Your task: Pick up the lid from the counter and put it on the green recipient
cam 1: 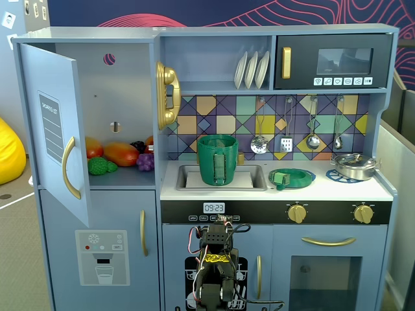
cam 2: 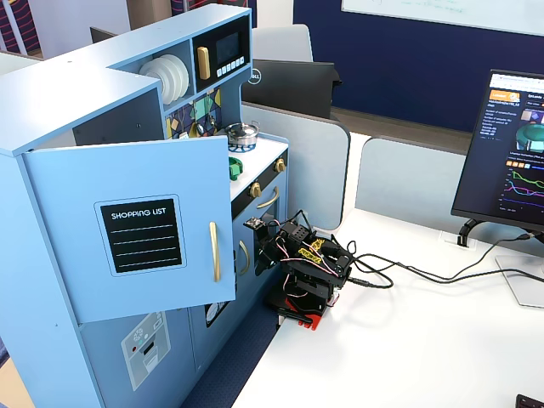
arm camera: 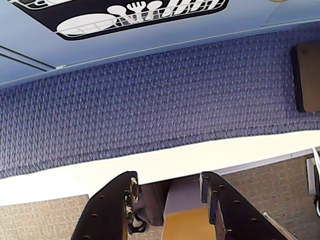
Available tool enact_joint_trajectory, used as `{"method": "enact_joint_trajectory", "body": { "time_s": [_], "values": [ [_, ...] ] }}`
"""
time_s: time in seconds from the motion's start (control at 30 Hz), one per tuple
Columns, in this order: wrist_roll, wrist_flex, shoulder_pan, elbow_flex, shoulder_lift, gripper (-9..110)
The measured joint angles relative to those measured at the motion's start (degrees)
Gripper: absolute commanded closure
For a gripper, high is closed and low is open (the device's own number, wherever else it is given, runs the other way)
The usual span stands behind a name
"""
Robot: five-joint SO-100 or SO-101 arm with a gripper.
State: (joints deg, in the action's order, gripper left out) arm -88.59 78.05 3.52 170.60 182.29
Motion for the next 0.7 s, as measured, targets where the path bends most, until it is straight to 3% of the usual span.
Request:
{"method": "enact_joint_trajectory", "body": {
  "time_s": [0.7],
  "values": [
    [-3.69,-1.85,-0.7,0.79,0.26,101]
  ]
}}
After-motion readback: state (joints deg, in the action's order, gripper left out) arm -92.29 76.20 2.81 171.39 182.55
